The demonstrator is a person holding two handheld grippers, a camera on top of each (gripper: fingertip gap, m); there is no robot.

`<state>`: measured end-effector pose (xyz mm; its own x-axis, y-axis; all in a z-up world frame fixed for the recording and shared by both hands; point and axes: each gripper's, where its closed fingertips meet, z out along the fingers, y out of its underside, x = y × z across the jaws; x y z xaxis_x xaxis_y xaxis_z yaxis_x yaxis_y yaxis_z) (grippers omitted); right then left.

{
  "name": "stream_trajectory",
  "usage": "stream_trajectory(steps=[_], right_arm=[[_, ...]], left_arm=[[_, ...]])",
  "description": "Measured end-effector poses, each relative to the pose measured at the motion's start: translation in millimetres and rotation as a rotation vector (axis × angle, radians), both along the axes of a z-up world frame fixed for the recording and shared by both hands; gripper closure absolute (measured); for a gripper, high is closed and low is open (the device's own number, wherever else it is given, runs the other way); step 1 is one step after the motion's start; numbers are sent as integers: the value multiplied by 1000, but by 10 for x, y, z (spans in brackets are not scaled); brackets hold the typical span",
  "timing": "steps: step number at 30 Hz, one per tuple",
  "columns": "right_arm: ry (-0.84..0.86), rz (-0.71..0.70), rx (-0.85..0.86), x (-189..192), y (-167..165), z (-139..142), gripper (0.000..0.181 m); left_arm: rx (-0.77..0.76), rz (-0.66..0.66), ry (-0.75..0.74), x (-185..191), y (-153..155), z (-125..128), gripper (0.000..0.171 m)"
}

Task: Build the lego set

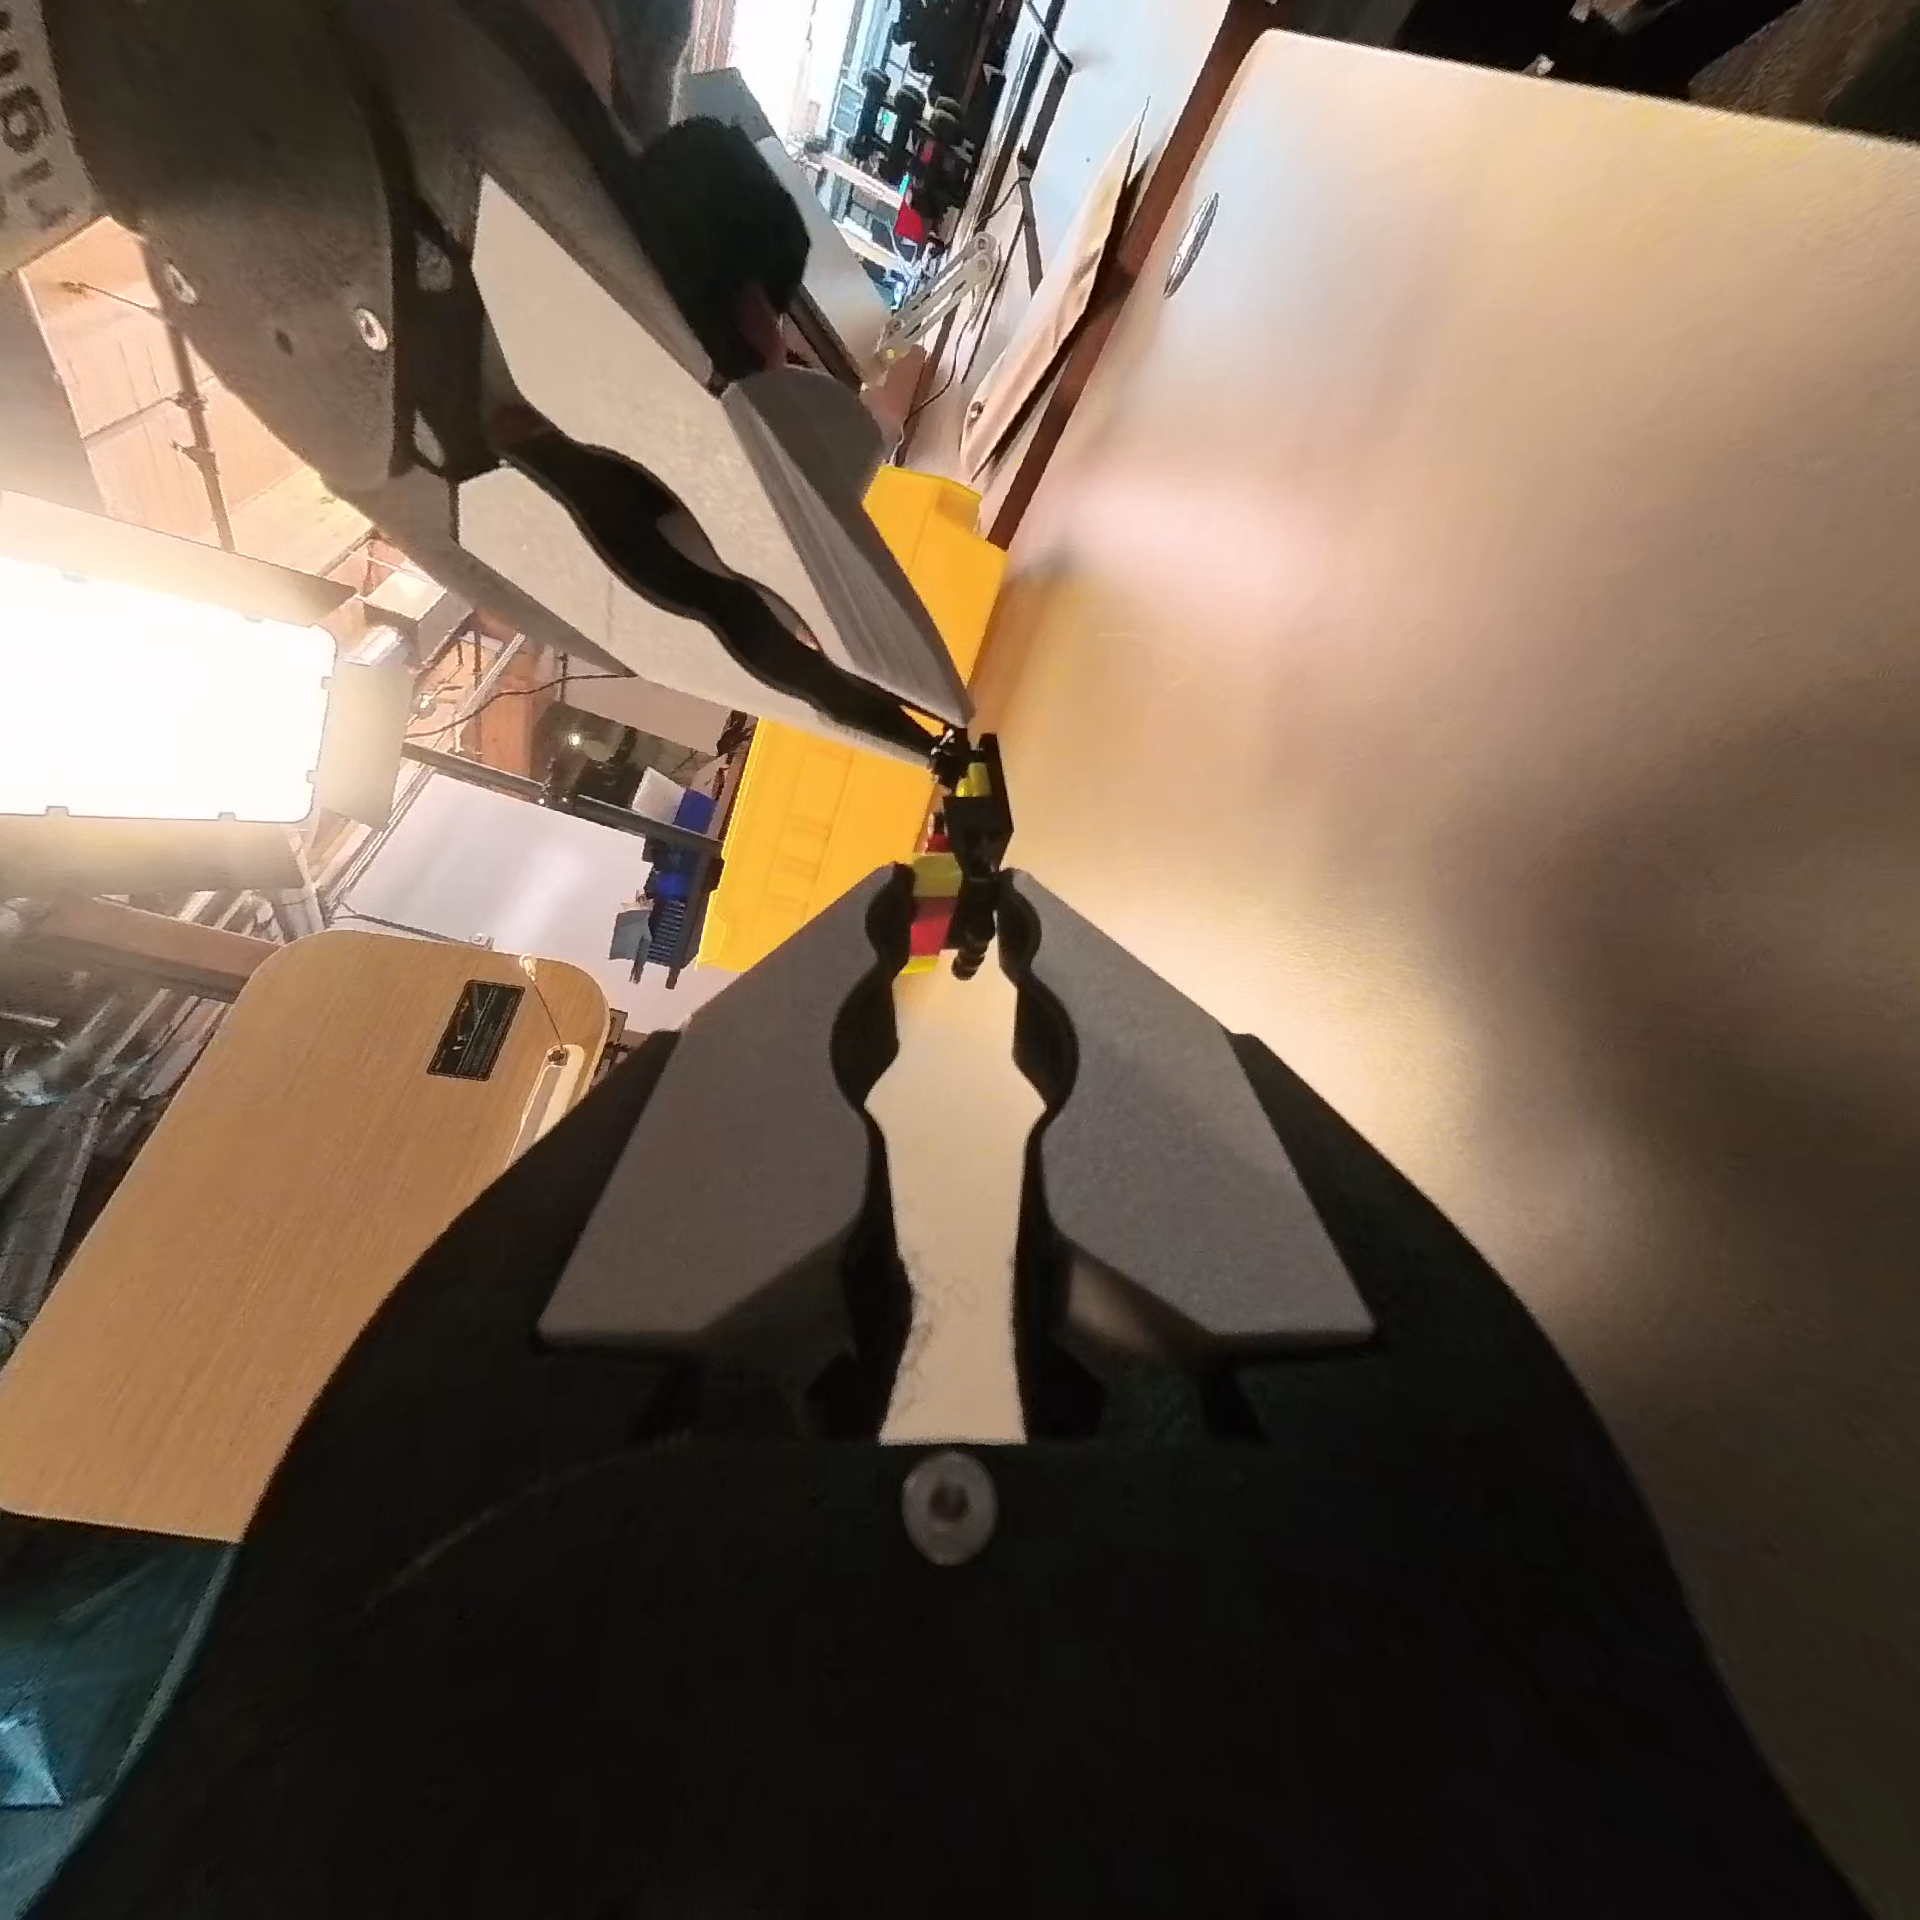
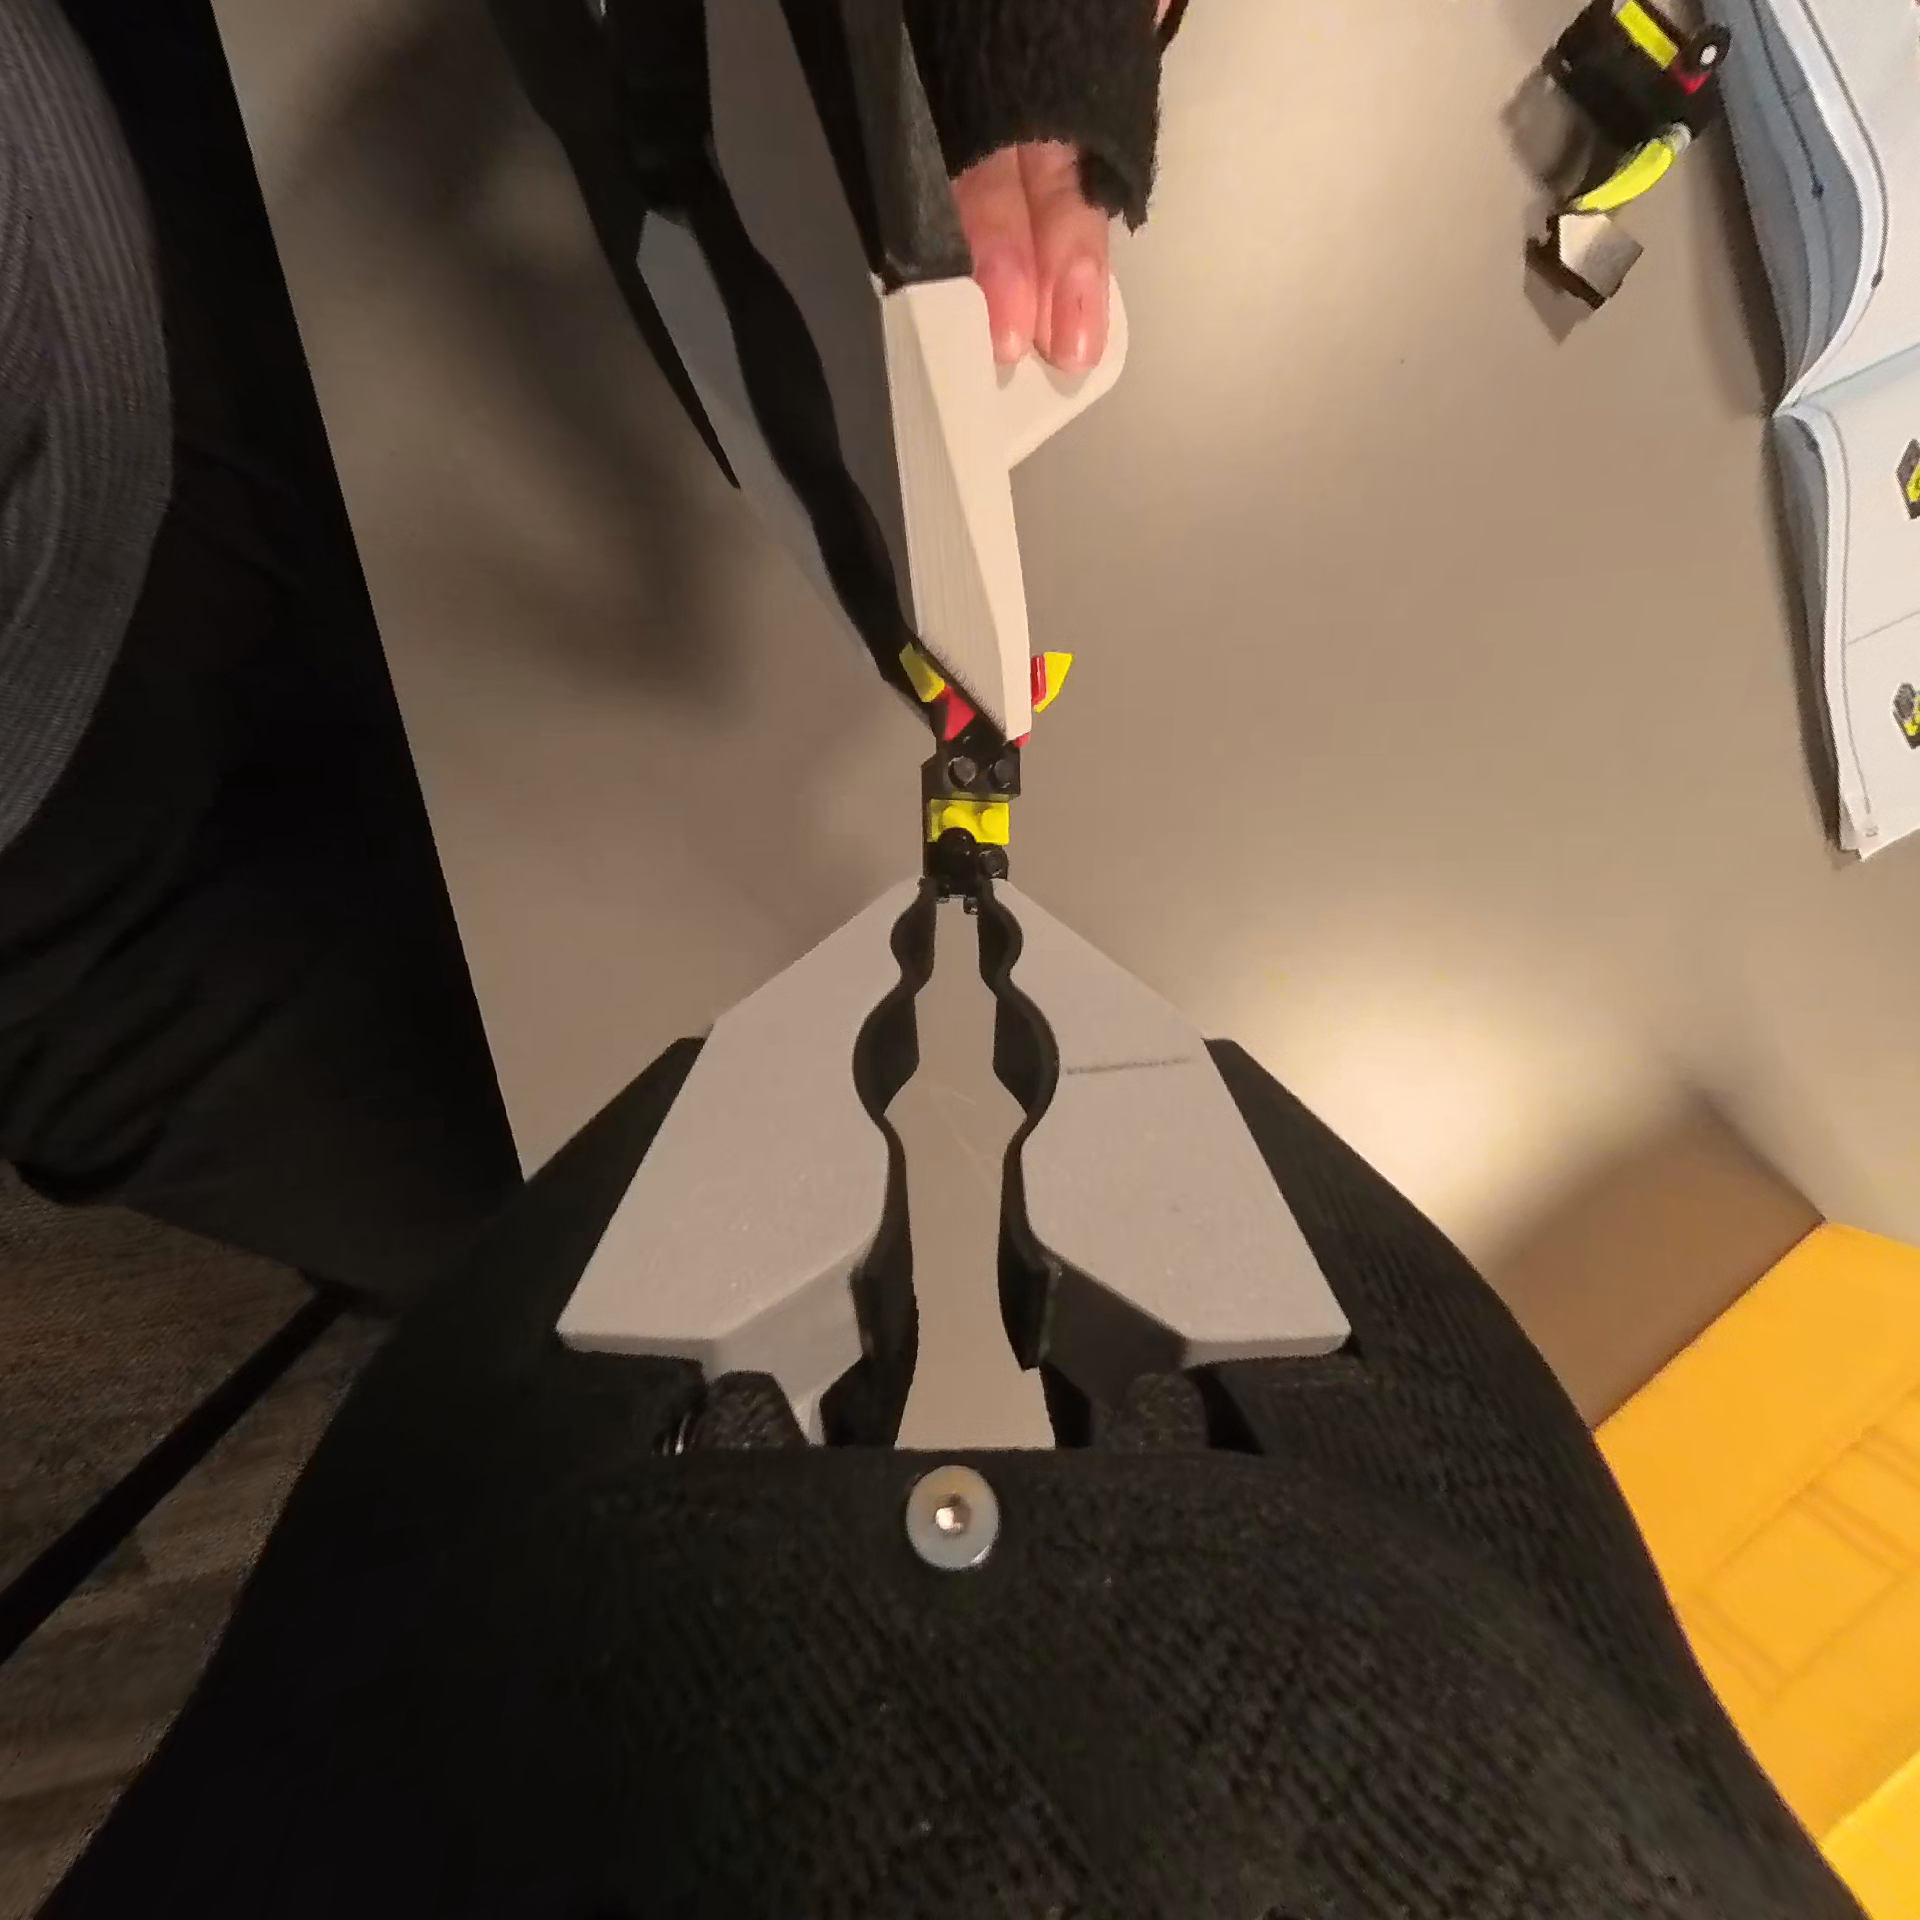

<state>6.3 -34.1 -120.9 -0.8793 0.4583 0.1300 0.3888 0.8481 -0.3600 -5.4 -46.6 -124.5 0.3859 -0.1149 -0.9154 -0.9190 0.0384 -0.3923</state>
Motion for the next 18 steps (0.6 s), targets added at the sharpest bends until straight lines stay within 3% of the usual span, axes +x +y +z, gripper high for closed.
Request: stream_trajectory(steps=[18], right_arm=[[-59, -30, 92, 42, 134, -105, 176]], left_arm=[[-32, 47, 14, -83, 32, -65, 157]])
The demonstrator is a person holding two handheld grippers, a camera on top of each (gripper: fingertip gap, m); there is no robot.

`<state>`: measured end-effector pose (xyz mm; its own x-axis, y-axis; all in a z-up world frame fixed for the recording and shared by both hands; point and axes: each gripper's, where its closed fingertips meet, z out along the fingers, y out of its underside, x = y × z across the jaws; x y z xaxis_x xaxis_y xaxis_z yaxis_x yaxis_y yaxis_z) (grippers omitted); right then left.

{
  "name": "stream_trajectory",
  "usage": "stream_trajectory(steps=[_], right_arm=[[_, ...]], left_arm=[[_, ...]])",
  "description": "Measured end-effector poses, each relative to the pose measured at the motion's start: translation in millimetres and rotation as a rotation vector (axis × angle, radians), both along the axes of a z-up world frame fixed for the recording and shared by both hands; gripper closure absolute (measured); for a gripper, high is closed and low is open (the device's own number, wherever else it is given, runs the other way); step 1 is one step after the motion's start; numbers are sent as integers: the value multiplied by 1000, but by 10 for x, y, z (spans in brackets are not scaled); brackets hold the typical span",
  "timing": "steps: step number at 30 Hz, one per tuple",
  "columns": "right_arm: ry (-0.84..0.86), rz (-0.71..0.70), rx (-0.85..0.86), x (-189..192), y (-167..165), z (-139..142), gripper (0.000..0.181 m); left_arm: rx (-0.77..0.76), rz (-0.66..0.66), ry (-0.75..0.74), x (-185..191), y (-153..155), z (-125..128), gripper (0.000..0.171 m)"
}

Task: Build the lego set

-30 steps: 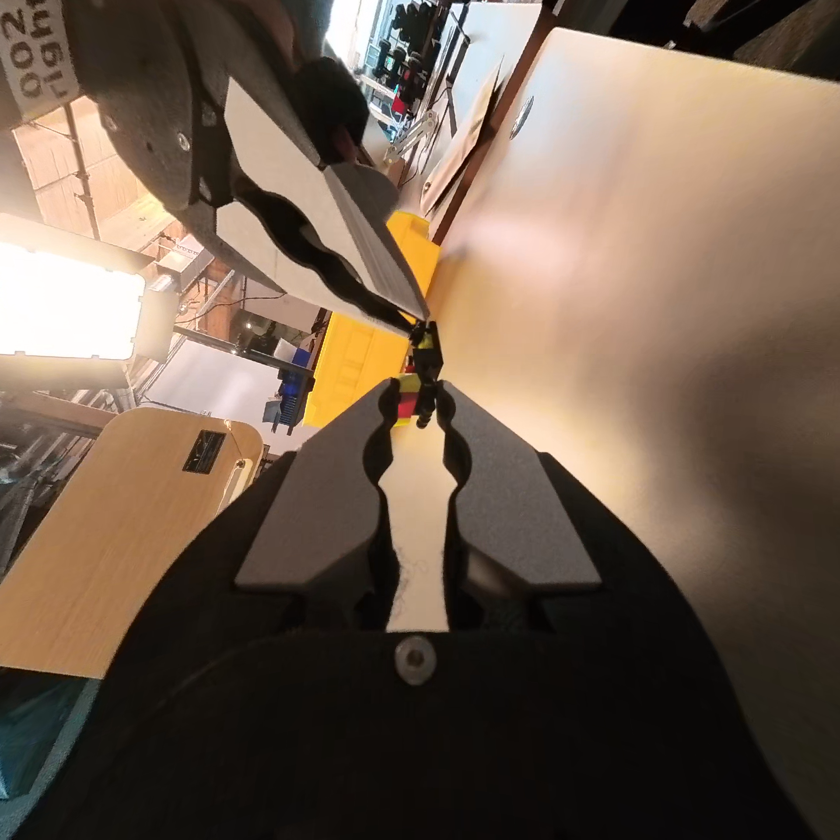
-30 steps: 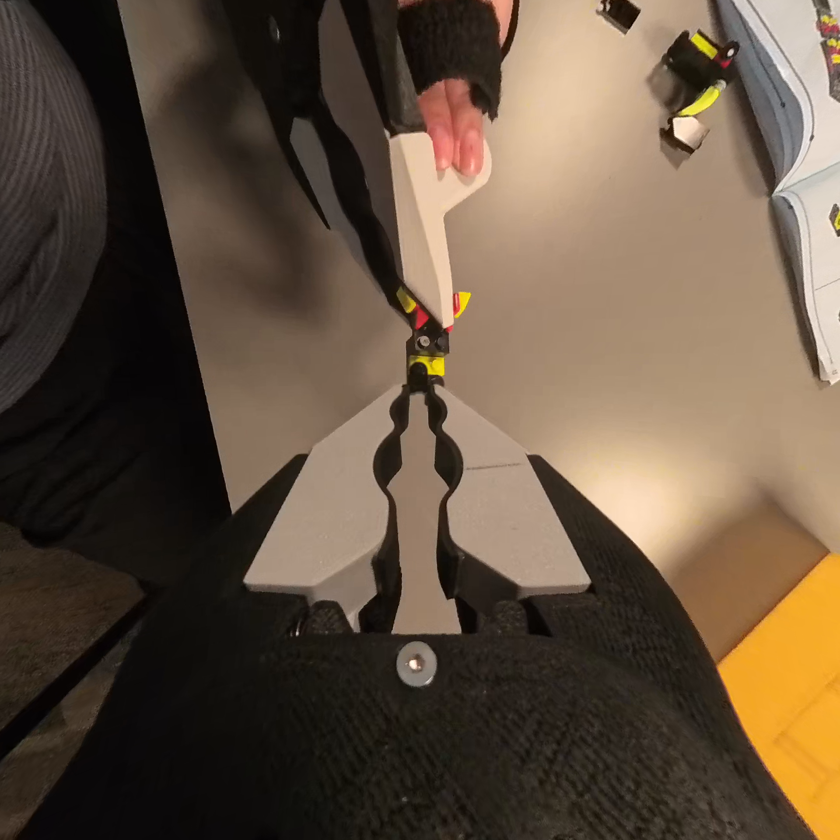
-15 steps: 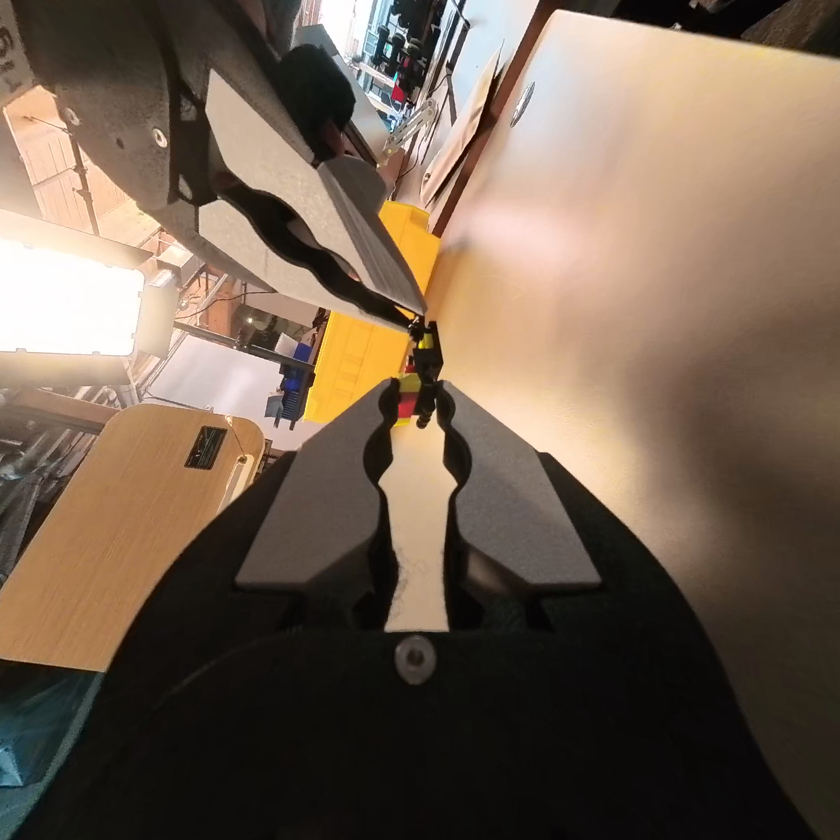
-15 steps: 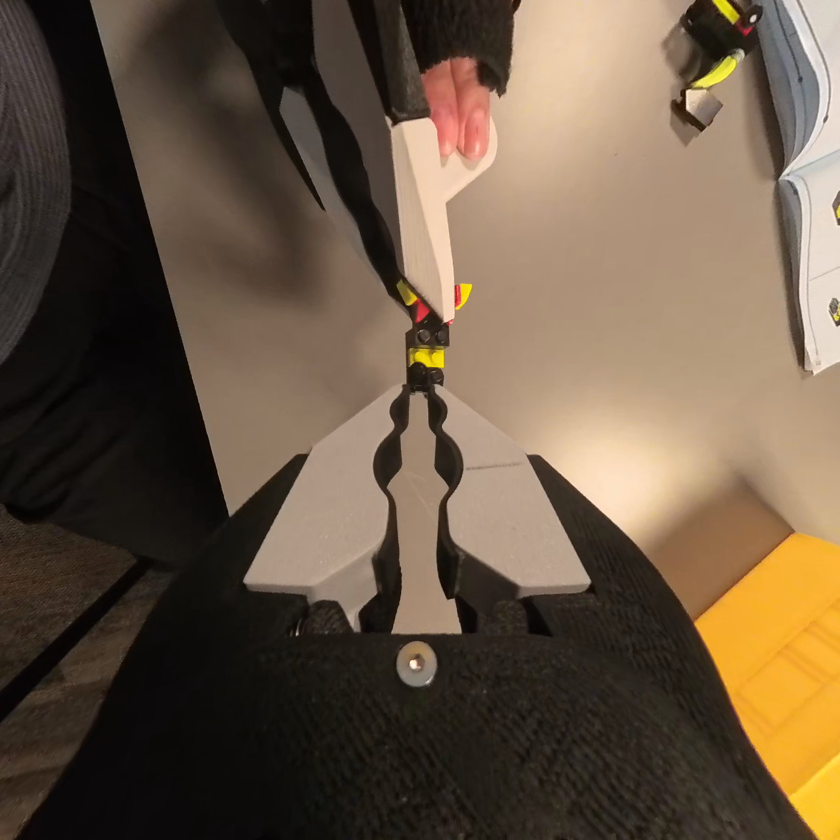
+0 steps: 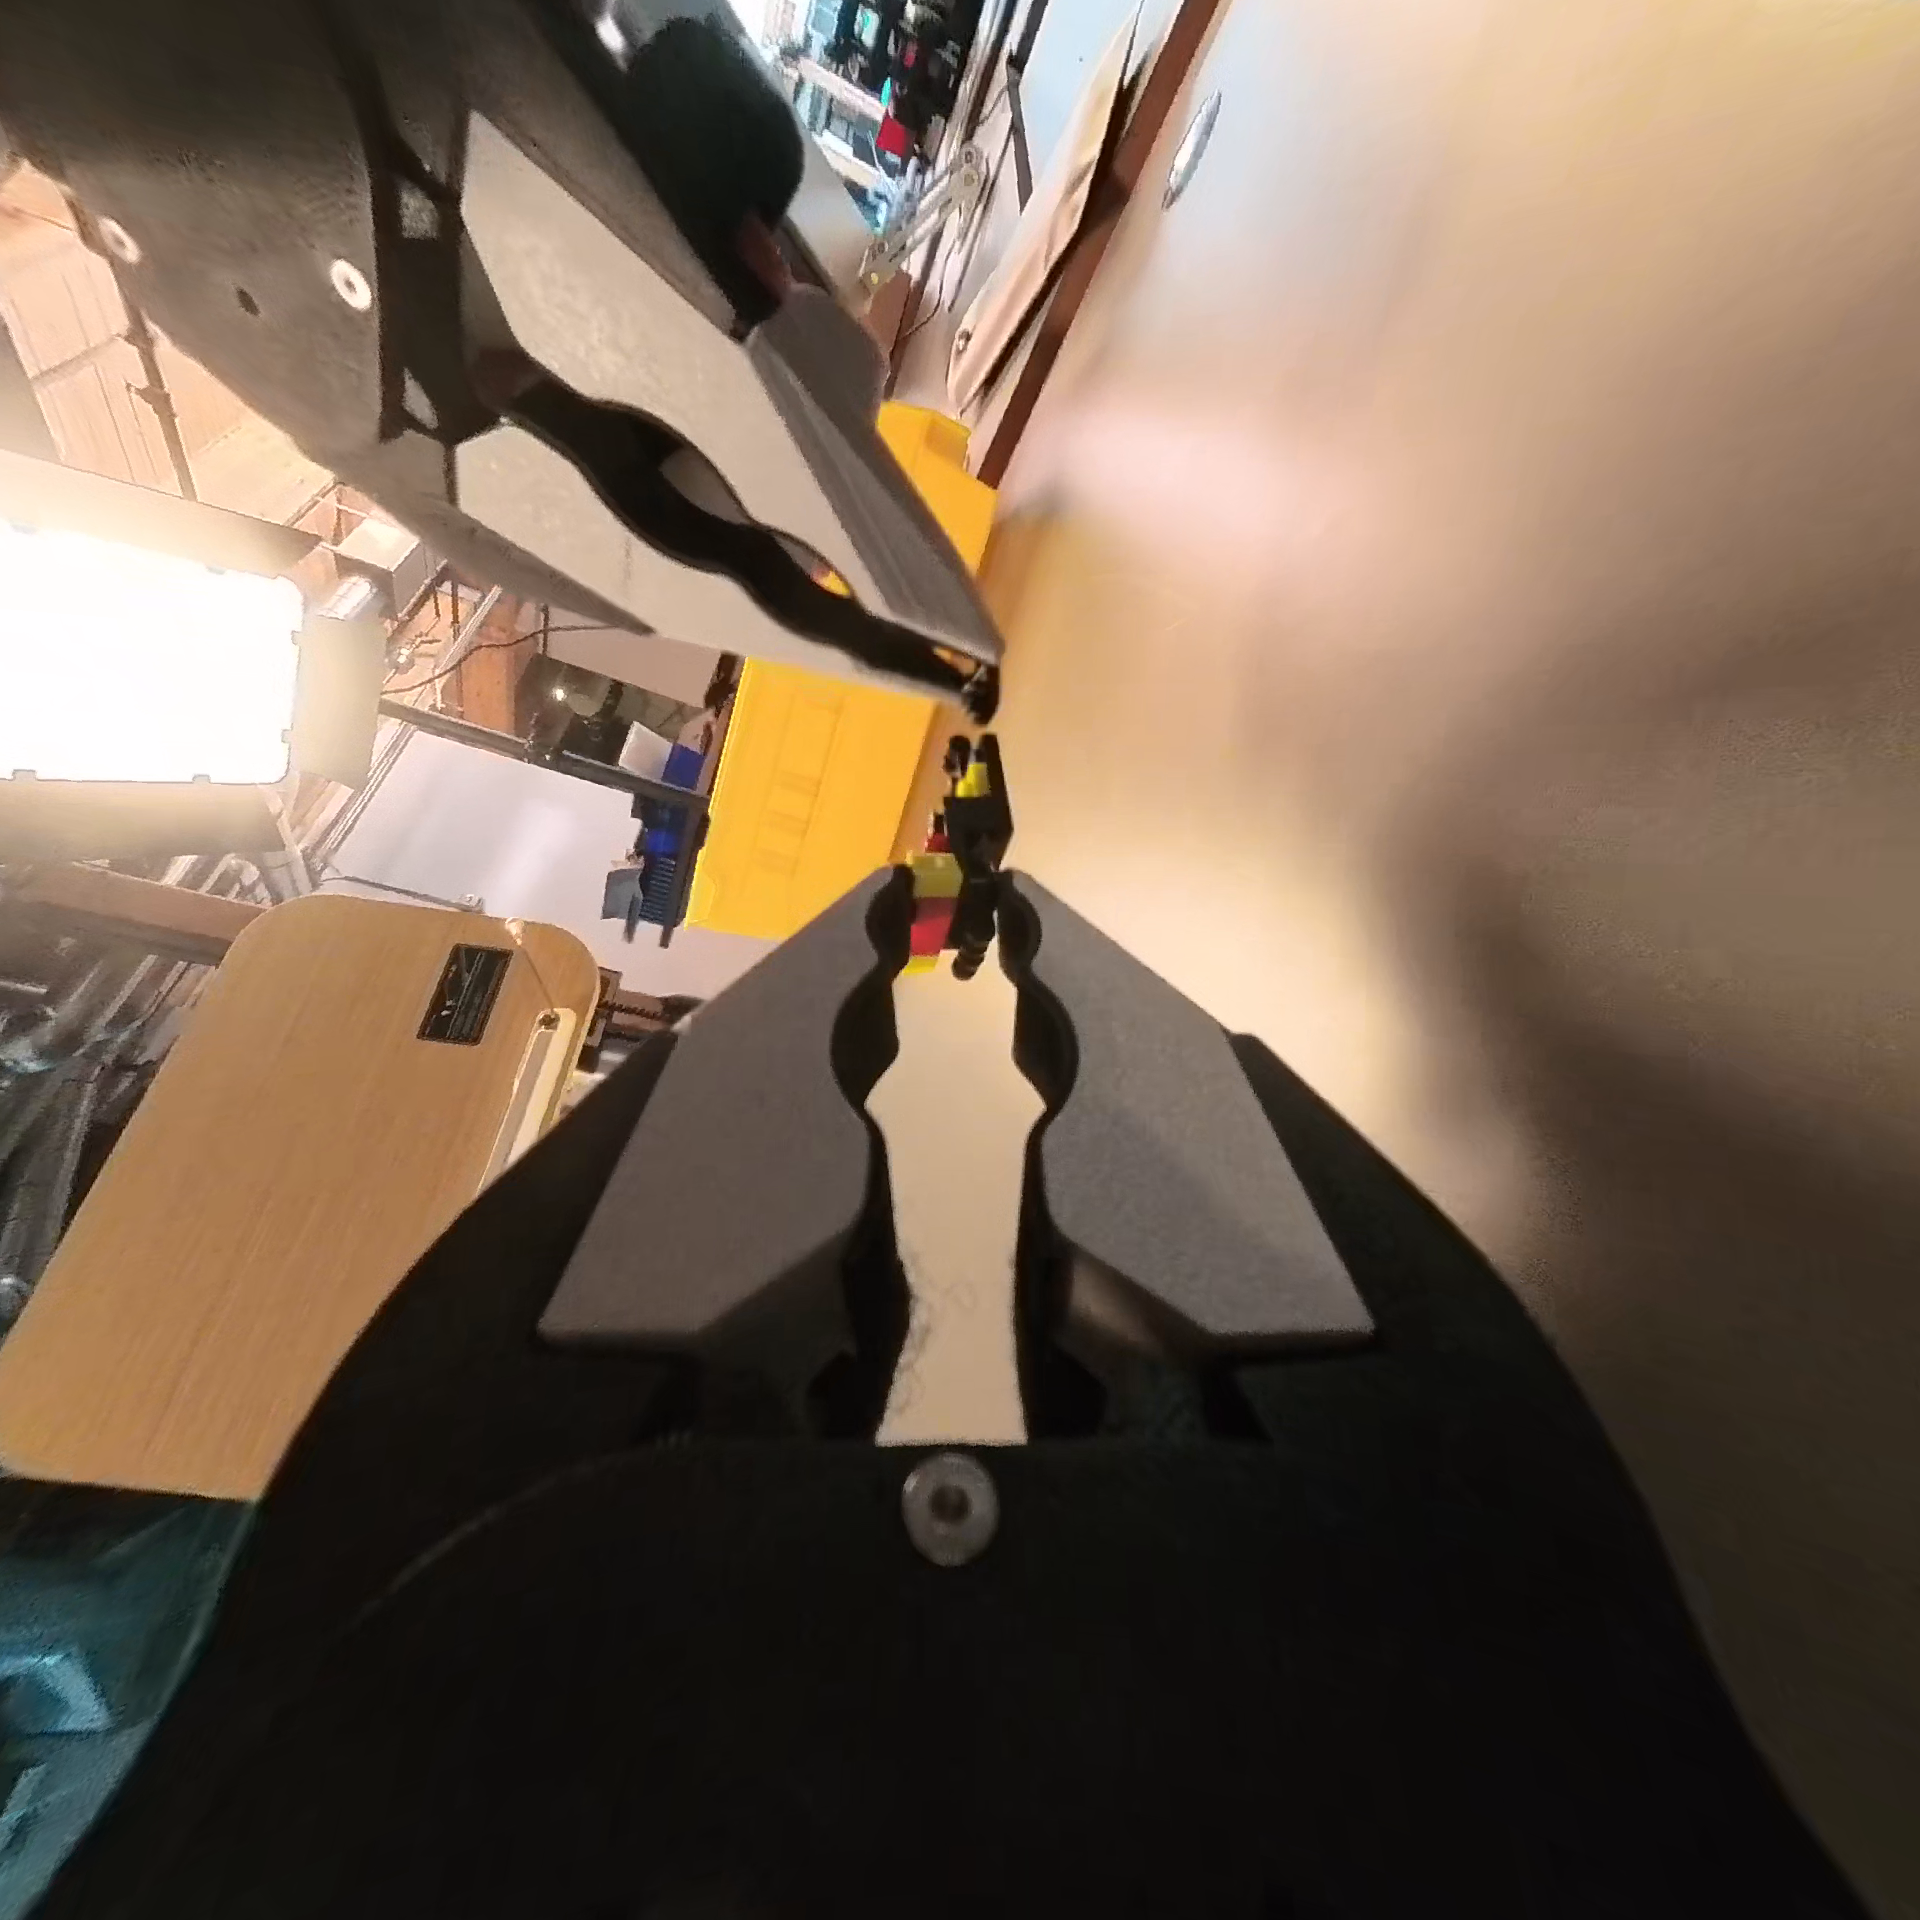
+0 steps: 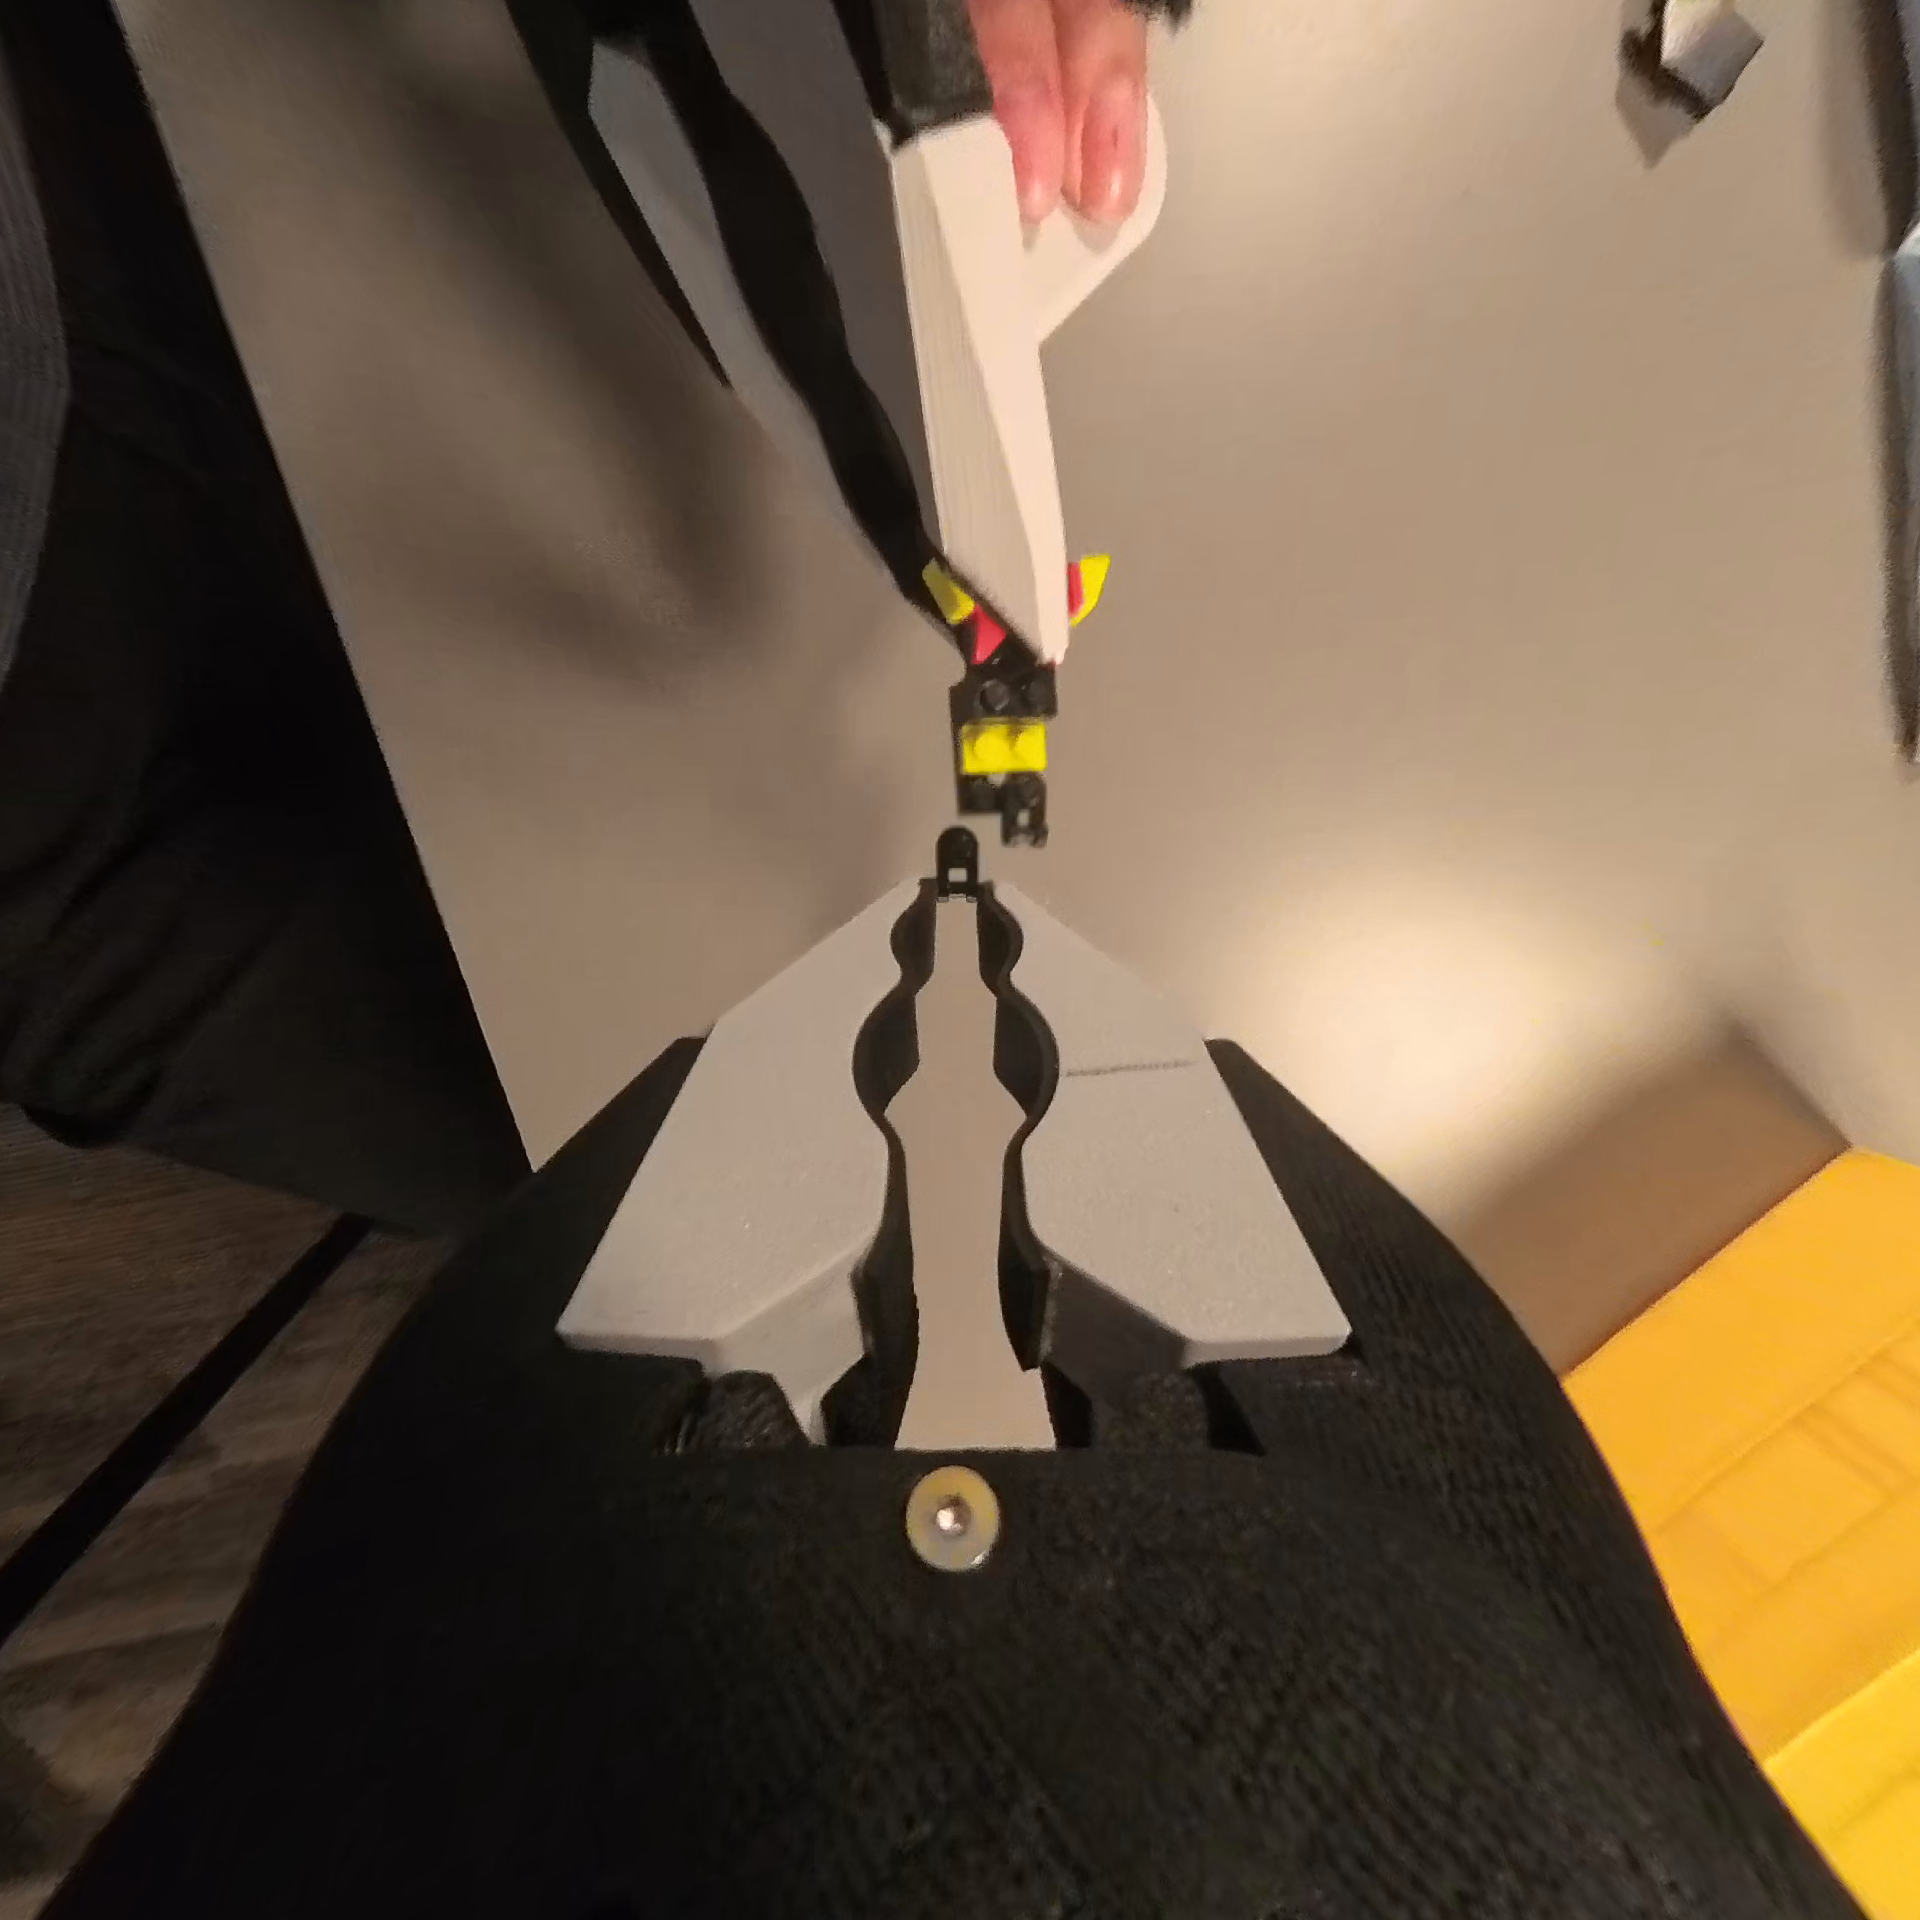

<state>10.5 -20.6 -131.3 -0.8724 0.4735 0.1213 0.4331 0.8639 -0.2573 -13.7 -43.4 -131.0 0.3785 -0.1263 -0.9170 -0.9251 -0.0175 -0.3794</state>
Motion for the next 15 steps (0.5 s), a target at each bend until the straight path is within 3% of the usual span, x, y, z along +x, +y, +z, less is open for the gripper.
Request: stream_trajectory(steps=[7, 15], right_arm=[[-44, -83, -1, 92, 197, -392, 175], [-51, -142, -55, 141, 178, -517, 162]], left_arm=[[-29, -4, 156, 63, -1, -117, 157], [-28, -13, 140, 71, -7, -111, 157]])
